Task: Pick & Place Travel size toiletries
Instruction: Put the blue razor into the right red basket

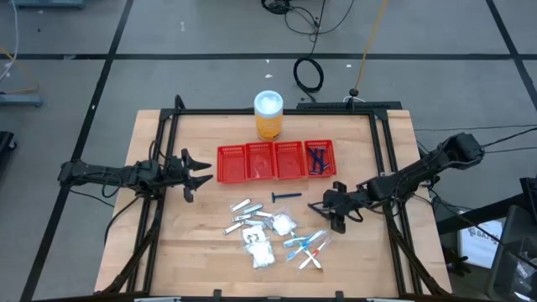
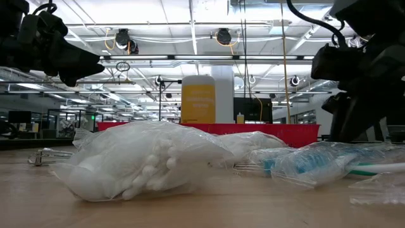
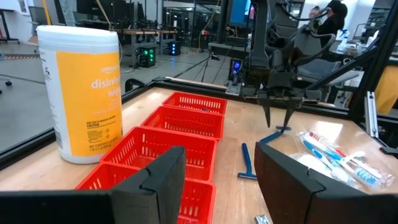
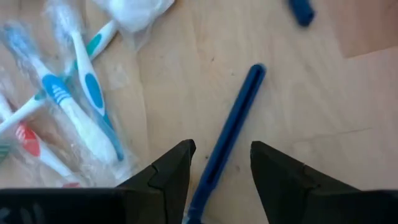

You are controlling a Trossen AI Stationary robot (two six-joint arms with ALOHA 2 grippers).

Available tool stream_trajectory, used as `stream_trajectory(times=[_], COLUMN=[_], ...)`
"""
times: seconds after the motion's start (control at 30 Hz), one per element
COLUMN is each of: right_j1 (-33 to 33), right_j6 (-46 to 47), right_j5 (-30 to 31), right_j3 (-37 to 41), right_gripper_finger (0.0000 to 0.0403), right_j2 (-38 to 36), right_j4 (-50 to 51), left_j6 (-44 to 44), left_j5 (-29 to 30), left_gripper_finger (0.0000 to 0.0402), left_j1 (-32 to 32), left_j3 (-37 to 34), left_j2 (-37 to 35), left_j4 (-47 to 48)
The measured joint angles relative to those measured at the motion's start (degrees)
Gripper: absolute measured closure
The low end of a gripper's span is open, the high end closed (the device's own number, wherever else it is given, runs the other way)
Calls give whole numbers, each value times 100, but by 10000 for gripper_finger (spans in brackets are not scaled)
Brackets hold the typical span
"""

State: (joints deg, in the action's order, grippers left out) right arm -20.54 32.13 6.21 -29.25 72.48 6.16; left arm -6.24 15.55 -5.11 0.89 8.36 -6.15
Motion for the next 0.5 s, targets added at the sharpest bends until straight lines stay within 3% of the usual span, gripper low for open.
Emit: stream_trajectory(times=[0.5], right_j1=[-414], right_j6=[-84], right_j5=[834], right_j3=[-20], right_gripper_finger=[278], right_j2=[1297], right_j4=[-157], left_j6=[0], left_j5=[0], left_gripper_finger=[215], left_j1=[0], left_j3=[0], left_j2=[0], left_j4=[0])
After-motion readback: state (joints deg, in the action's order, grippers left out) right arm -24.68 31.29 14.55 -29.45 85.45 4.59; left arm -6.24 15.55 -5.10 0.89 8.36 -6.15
